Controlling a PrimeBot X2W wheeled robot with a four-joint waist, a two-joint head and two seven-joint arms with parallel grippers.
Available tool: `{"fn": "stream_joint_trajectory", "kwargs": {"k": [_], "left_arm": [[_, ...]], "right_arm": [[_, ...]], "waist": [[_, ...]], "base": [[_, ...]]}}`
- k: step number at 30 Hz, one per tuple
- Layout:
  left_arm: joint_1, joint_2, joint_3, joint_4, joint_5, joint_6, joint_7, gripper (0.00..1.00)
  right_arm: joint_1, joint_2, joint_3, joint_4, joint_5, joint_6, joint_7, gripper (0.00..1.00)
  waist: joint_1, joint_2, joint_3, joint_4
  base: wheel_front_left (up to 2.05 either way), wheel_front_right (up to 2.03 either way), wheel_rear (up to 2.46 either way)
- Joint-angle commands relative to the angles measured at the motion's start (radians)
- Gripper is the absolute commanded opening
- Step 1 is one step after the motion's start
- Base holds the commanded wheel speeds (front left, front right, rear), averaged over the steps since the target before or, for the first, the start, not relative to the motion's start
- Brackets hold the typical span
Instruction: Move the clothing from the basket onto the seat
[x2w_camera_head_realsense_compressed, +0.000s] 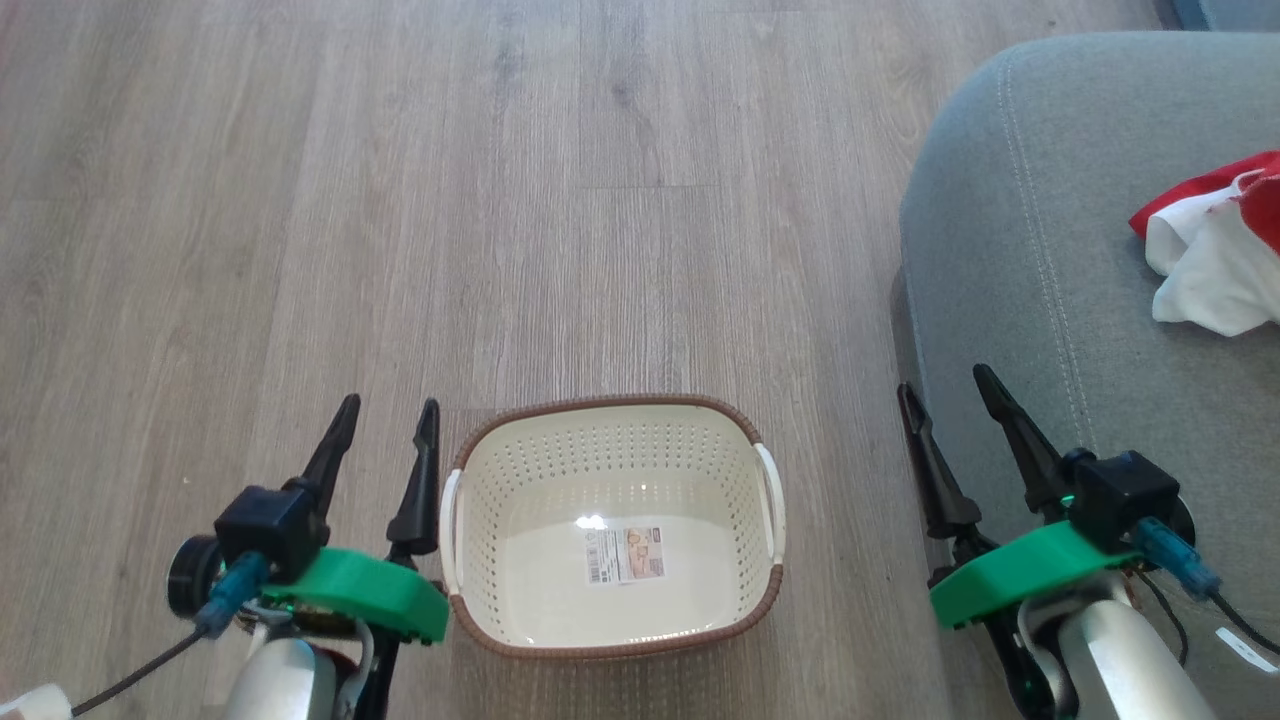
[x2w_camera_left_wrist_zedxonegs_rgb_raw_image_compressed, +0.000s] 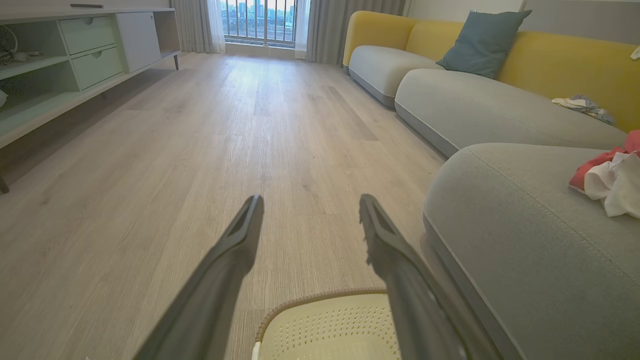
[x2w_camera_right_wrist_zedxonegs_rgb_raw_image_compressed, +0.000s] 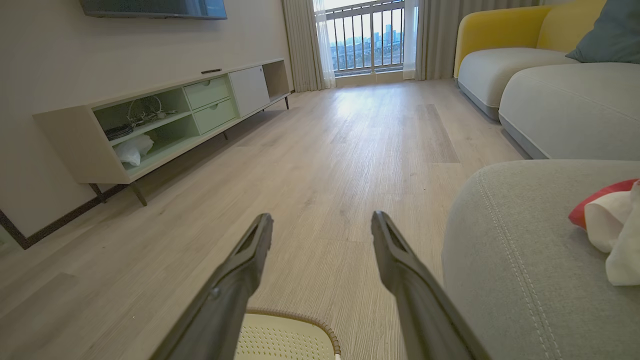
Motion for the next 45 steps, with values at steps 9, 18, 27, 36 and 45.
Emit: {"fn": "stream_joint_trajectory", "kwargs": {"k": [9,18,27,36,45], "left_arm": [[-0.016,0.003,0.045,-0.009,-0.041,-0.023,-0.005,1.0],[0.001,0.0,0.014,0.057,-0.06,-0.025,0.001,0.0],[0.016,0.0,0.023,0.108,-0.126,-0.028,0.019,0.0],[0.013,0.0,0.038,0.105,-0.223,-0.033,0.046,0.0],[0.009,0.0,0.054,0.103,-0.32,-0.038,0.072,0.0]], "right_arm": [[-0.016,-0.008,0.02,-0.027,-0.013,0.0,-0.006,1.0],[0.001,0.002,0.001,0.019,-0.006,0.0,0.0,0.0],[0.016,0.005,-0.004,0.068,0.064,0.0,0.014,0.0],[0.013,0.005,-0.017,0.068,0.167,0.0,0.034,0.0],[0.011,0.007,-0.032,0.068,0.268,0.0,0.056,0.0]], "waist": [[0.0,0.0,0.001,-0.002],[0.0,0.0,0.003,-0.003],[0.0,0.0,-0.003,-0.004],[0.0,0.0,-0.01,-0.006],[0.0,0.0,-0.018,-0.008]], "base": [[0.0,0.0,0.0],[0.0,0.0,0.0],[0.0,0.0,0.0],[0.0,0.0,0.0],[0.0,0.0,0.0]]}}
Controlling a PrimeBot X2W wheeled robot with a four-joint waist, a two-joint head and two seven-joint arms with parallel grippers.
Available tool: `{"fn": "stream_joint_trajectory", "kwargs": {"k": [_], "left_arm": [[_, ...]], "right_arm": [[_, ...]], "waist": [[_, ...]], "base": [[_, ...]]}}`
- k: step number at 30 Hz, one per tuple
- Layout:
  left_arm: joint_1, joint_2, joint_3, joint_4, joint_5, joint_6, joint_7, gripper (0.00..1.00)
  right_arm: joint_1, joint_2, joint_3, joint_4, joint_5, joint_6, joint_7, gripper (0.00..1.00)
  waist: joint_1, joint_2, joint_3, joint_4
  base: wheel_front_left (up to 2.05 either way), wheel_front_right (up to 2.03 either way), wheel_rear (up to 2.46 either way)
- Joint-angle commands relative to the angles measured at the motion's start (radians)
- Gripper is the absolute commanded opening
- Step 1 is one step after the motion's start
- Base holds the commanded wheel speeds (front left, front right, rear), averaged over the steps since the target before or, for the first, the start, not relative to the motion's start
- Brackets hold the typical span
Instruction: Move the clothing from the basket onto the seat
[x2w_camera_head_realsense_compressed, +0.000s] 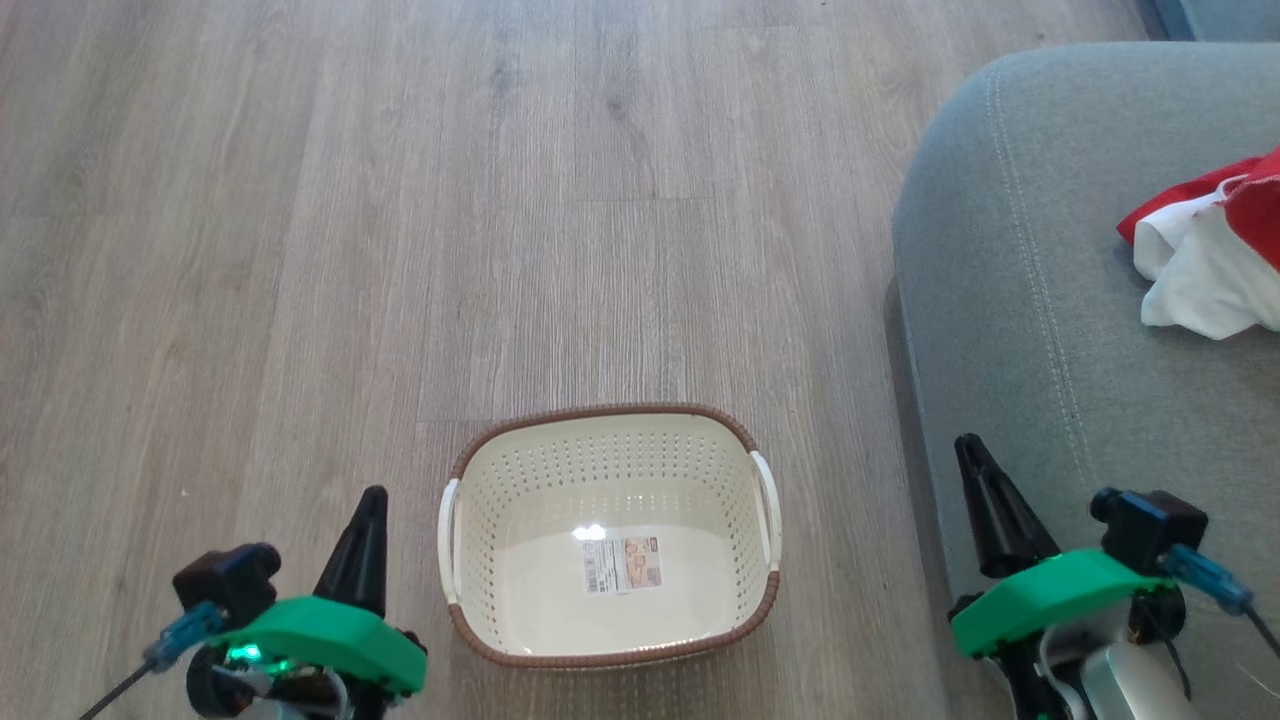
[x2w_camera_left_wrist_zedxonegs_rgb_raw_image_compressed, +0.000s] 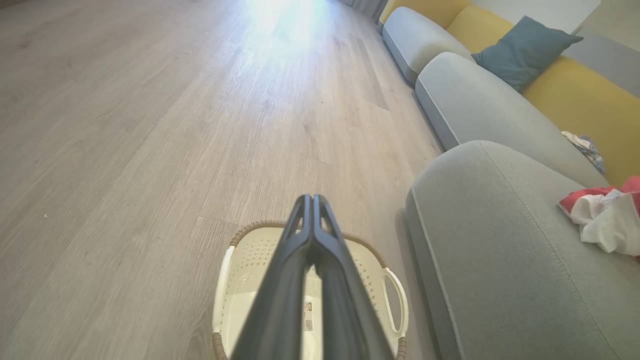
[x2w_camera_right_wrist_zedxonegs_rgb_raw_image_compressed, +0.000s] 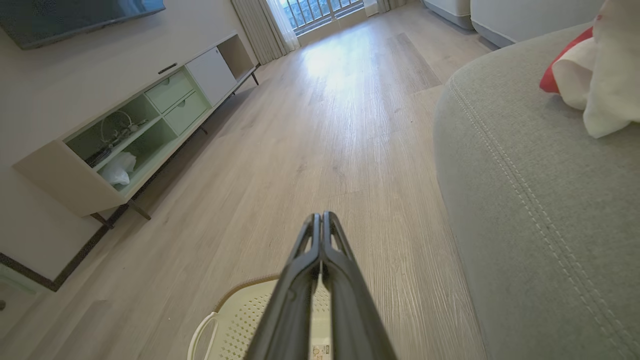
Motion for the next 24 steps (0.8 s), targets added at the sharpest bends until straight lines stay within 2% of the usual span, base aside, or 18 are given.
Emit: {"fn": "stream_joint_trajectory", "kwargs": {"k": [1,24], "left_arm": [[-0.044,0.001,0.017,-0.035,-0.036,-0.011,0.008,0.0],[-0.053,0.002,0.056,-0.041,-0.284,-0.023,0.076,0.0]], "right_arm": [[-0.032,0.001,-0.009,-0.033,0.038,0.0,0.005,0.0],[-0.038,0.009,-0.052,-0.035,0.292,0.0,0.065,0.0]], "waist": [[0.0,0.0,-0.002,0.0],[0.0,0.0,-0.021,-0.005]], "base": [[0.0,0.0,0.0],[0.0,0.0,0.0]]}}
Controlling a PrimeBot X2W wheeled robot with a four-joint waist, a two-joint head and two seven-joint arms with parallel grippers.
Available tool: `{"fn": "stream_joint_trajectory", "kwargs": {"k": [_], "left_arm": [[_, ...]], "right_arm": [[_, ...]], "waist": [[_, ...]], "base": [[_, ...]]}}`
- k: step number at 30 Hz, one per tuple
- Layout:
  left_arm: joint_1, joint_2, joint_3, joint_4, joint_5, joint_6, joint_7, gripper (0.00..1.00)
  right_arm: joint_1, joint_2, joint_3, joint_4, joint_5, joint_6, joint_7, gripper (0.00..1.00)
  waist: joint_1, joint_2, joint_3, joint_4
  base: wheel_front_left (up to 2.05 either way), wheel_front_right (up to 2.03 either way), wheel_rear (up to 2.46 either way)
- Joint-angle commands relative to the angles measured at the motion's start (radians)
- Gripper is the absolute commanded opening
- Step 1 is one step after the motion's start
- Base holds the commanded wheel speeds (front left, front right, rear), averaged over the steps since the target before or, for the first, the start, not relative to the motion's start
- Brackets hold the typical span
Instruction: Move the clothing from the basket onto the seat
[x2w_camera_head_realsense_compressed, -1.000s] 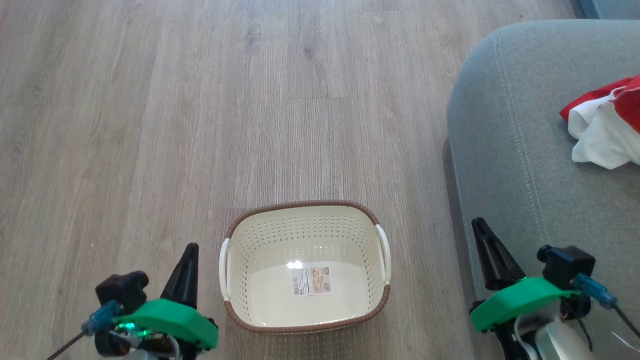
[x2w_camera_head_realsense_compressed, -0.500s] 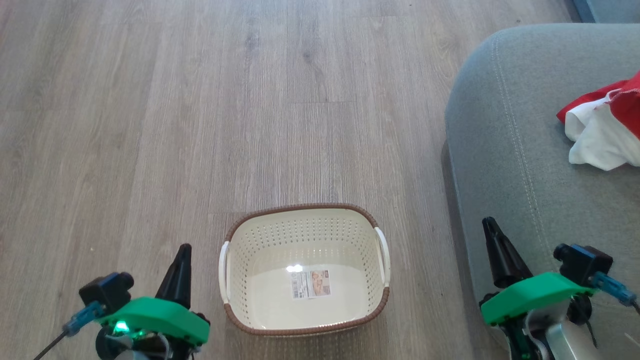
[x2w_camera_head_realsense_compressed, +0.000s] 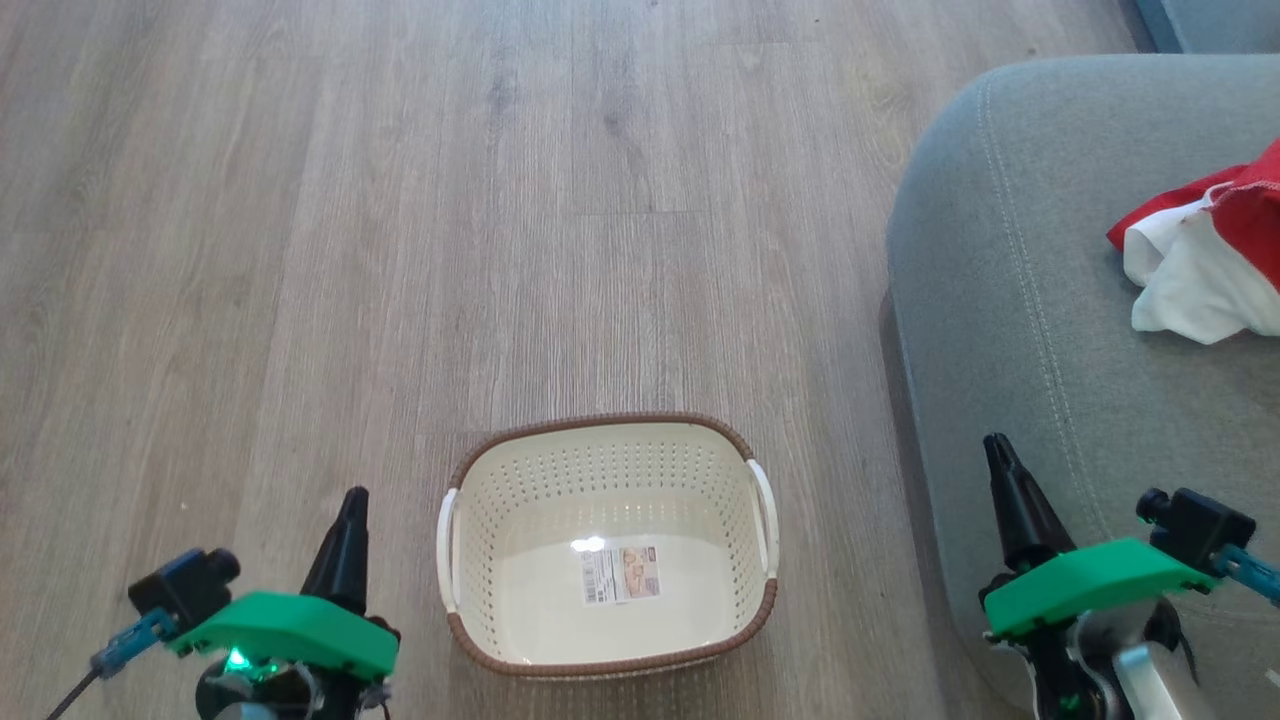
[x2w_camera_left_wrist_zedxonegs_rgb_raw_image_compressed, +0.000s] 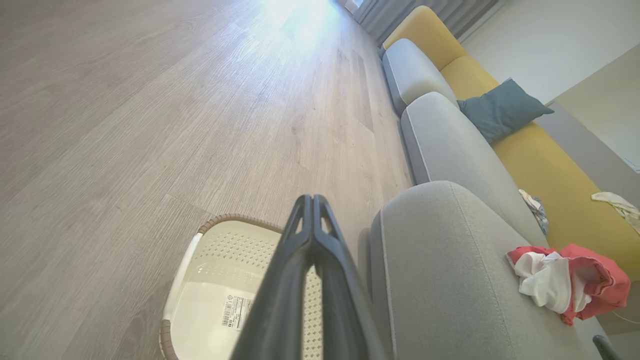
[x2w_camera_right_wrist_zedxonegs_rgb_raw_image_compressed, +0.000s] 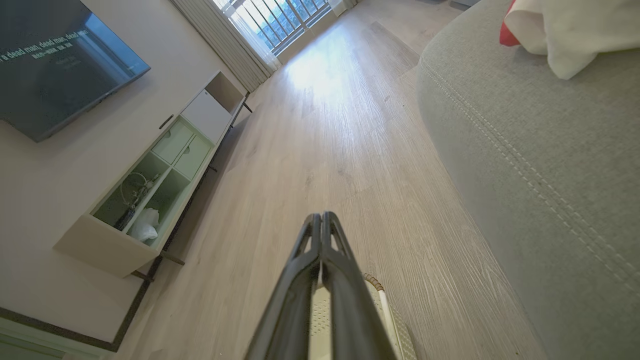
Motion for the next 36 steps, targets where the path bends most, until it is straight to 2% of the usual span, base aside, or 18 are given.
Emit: {"fn": "stream_joint_trajectory", "kwargs": {"k": [1,36], "left_arm": [[-0.05,0.003,0.021,-0.038,-0.026,-0.007,0.006,0.0],[-0.063,0.003,0.079,-0.047,-0.392,-0.024,0.106,0.0]], "right_arm": [[-0.037,0.003,-0.006,-0.035,0.028,0.0,0.008,0.0],[-0.046,0.021,-0.079,-0.036,0.395,0.0,0.104,0.0]], "waist": [[0.0,0.0,-0.001,0.0],[0.0,0.0,-0.029,-0.007]], "base": [[0.0,0.0,0.0],[0.0,0.0,0.0]]}}
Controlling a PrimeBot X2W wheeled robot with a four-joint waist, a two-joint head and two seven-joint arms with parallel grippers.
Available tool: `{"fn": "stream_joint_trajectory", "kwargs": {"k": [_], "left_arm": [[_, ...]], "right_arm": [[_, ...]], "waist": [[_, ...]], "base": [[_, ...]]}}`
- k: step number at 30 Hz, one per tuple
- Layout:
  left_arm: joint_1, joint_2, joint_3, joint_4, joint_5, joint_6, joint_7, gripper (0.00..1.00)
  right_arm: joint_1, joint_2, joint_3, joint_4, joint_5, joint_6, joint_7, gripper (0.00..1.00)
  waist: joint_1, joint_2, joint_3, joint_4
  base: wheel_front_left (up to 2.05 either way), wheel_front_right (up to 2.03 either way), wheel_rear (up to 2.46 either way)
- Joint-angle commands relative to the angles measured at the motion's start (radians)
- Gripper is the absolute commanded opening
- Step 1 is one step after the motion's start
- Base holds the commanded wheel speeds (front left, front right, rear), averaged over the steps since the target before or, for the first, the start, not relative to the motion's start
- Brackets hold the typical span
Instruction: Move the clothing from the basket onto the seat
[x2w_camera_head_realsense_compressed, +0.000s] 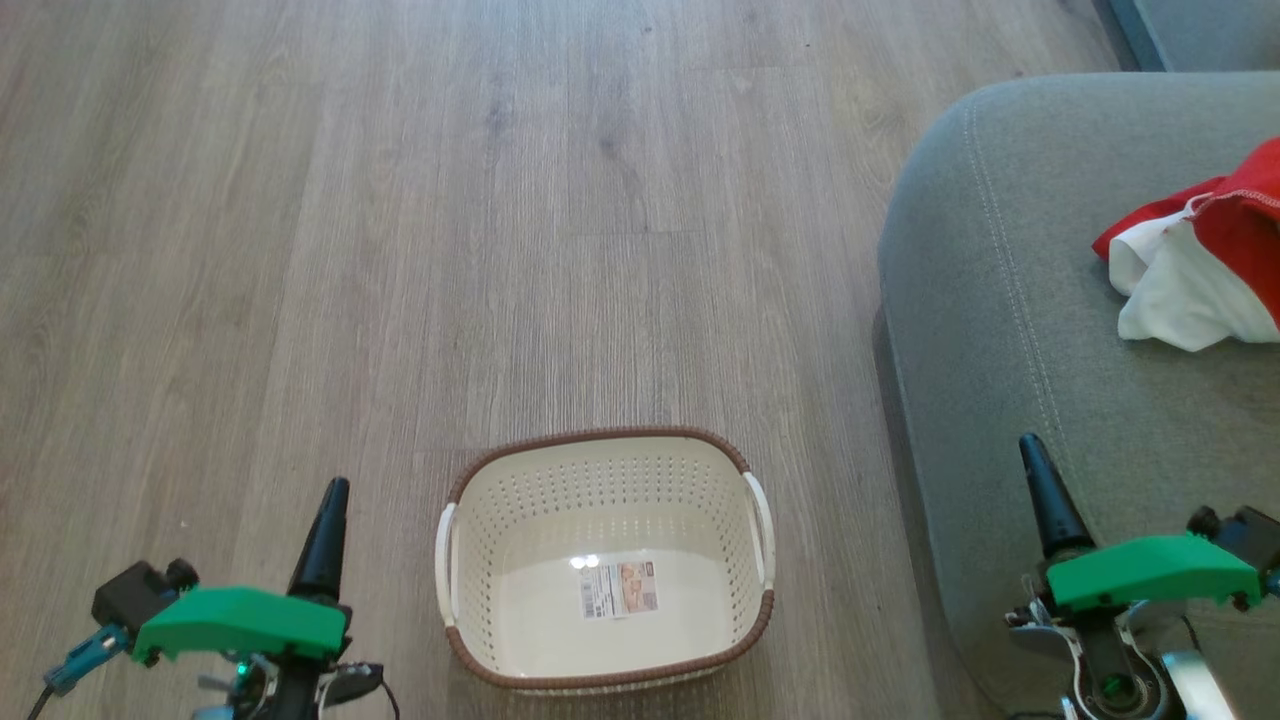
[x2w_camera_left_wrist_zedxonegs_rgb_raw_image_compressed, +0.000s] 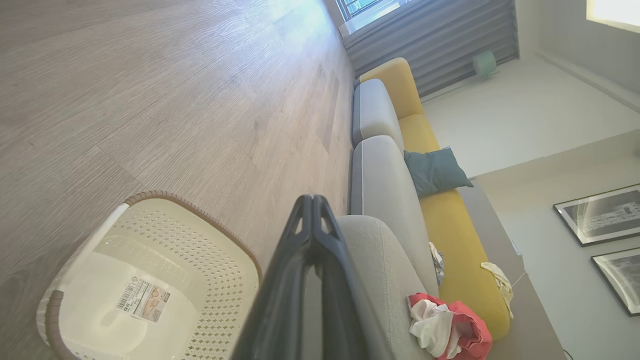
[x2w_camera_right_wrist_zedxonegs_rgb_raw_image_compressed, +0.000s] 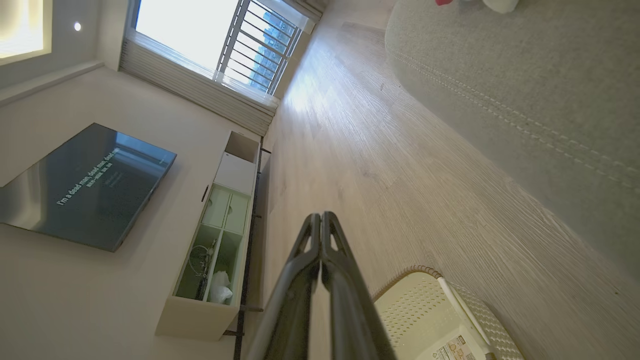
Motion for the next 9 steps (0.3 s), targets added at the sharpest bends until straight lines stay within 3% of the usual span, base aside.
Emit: {"fn": "stream_joint_trajectory", "kwargs": {"k": [1,9], "left_arm": [[-0.053,0.005,0.036,-0.038,-0.029,-0.007,0.01,0.0],[-0.056,0.005,0.049,-0.04,-0.115,-0.011,0.033,0.0]], "right_arm": [[-0.045,-0.001,0.005,-0.036,0.031,0.0,0.009,0.0],[-0.047,0.004,-0.014,-0.036,0.116,0.0,0.032,0.0]], "waist": [[0.0,0.0,-0.001,0.0],[0.0,0.0,-0.008,-0.002]], "base": [[0.0,0.0,0.0],[0.0,0.0,0.0]]}}
